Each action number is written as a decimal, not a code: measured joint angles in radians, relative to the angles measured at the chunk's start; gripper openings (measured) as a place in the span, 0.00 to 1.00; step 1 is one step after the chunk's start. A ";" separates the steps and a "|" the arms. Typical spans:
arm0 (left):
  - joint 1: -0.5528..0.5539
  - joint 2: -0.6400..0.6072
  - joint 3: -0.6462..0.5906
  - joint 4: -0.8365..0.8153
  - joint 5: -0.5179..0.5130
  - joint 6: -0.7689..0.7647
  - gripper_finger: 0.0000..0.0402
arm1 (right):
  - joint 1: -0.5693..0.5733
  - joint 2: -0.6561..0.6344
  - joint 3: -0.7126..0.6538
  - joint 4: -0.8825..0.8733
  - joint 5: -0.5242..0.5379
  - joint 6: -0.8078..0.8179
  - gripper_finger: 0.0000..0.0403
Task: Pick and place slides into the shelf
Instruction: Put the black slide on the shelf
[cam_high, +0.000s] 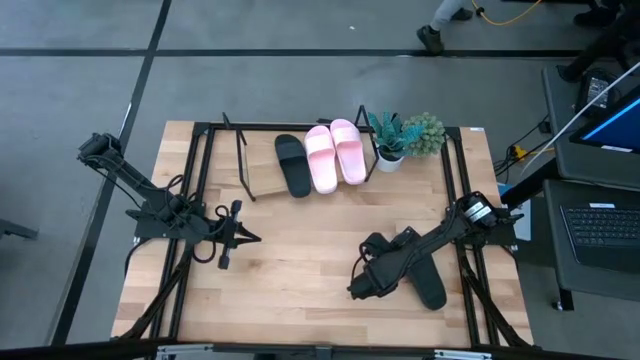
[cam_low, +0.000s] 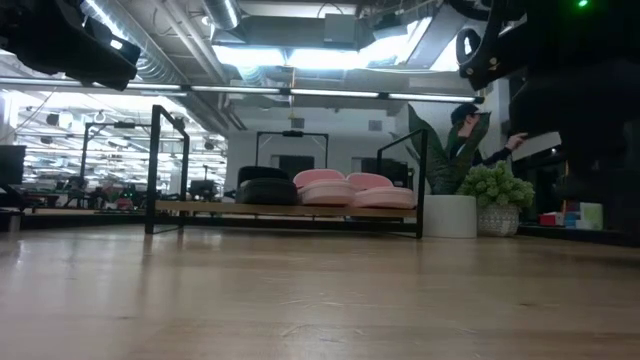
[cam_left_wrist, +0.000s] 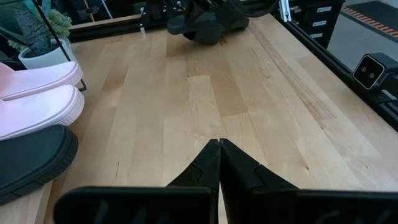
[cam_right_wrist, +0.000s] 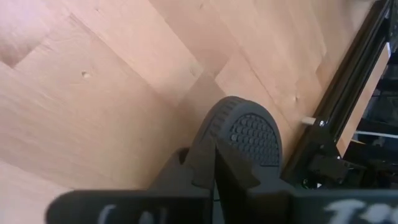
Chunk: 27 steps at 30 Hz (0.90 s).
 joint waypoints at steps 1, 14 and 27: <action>0.000 0.000 0.000 0.000 0.000 0.000 0.00 | -0.001 0.000 0.000 0.001 -0.010 -0.020 0.02; 0.000 0.000 0.000 0.000 0.000 0.000 0.00 | -0.016 -0.001 0.076 0.001 0.059 -0.081 0.01; 0.000 0.000 0.000 -0.003 0.000 0.000 0.00 | -0.036 -0.001 0.166 0.000 0.052 -0.107 0.16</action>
